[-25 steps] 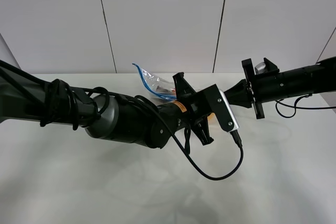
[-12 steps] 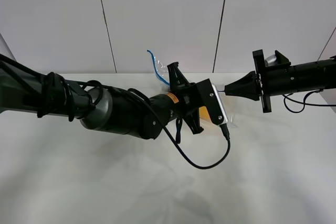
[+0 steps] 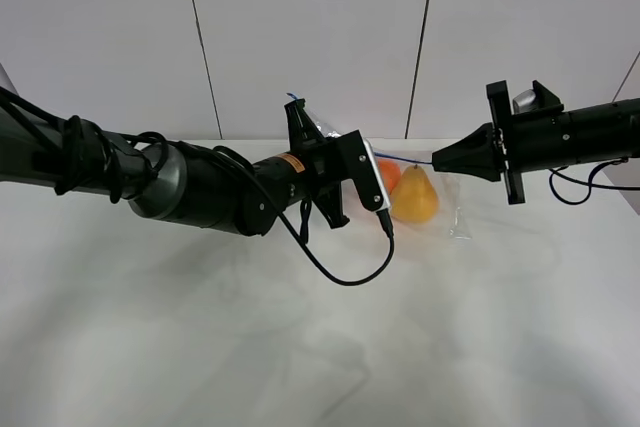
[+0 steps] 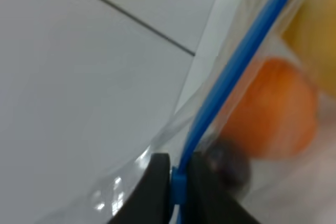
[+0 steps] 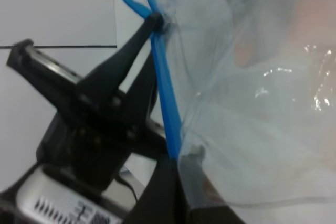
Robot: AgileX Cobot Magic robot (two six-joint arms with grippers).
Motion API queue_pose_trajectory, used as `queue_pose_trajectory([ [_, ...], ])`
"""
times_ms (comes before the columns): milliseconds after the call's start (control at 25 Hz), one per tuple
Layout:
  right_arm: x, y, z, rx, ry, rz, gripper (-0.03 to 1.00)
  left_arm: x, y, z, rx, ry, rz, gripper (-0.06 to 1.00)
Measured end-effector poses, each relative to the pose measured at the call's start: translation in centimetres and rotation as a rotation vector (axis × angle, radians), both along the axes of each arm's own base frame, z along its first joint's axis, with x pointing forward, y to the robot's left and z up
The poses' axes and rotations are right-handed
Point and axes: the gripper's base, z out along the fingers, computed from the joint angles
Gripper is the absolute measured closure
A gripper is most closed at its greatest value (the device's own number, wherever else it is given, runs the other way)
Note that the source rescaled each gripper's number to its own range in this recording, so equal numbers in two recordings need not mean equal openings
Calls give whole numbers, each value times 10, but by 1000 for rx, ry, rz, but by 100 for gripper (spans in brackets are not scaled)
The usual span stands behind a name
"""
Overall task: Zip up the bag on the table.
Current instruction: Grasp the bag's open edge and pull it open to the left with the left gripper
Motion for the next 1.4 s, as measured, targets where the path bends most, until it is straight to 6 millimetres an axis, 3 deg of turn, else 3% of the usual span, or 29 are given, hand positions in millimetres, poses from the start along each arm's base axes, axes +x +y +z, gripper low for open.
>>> queue_pose_trajectory([
  [480, 6, -7, 47, -161, -73, 43, 97, 16, 21, 7, 15, -93, 60, 94],
  [680, 8, -8, 51, -171, -78, 45, 97, 22, 31, 9, 31, -122, 86, 94],
  [1040, 7, -8, 52, -177, -76, 54, 97, 51, 86, 9, 39, -118, 234, 94],
  [1400, 7, -8, 52, -169, -75, 56, 97, 52, 89, 8, 41, -112, 234, 94],
])
